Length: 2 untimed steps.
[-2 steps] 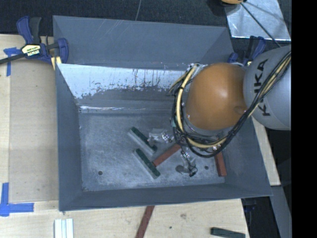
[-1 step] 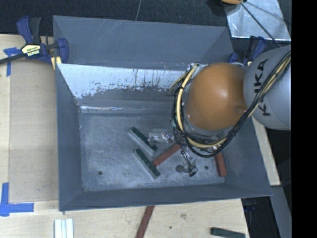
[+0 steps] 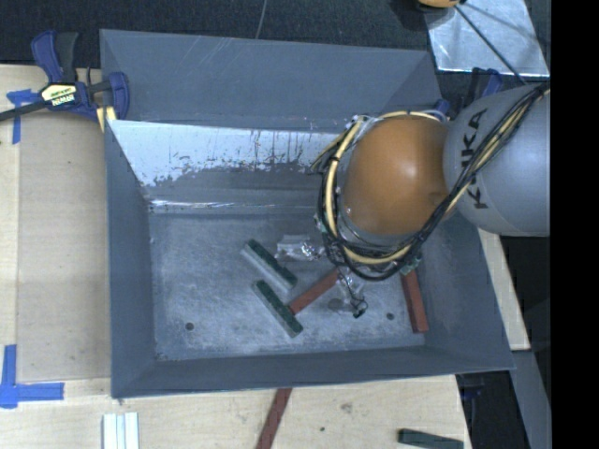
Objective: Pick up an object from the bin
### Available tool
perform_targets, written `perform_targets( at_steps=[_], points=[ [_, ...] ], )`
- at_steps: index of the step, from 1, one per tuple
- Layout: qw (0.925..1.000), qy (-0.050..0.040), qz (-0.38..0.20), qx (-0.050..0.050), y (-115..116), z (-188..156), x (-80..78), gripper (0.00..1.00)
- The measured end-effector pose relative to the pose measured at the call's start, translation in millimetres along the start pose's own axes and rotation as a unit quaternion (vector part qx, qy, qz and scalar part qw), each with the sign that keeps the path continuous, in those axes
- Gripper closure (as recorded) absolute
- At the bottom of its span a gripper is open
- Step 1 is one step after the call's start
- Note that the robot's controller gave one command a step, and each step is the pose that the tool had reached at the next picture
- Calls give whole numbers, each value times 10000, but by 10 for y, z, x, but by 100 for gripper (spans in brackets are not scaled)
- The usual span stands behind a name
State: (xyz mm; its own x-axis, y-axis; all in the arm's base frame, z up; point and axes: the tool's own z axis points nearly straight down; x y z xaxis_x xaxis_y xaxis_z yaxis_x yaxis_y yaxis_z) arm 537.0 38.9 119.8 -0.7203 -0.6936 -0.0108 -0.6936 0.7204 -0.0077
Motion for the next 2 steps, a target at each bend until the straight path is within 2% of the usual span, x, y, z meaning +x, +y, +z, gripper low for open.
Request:
perform_targets(
  at_steps=[1,2],
  points=[
    [9936,24,-1132,-34,24,451,-1,100],
    [9936,24,-1132,-35,24,451,-1,100]
  ],
)
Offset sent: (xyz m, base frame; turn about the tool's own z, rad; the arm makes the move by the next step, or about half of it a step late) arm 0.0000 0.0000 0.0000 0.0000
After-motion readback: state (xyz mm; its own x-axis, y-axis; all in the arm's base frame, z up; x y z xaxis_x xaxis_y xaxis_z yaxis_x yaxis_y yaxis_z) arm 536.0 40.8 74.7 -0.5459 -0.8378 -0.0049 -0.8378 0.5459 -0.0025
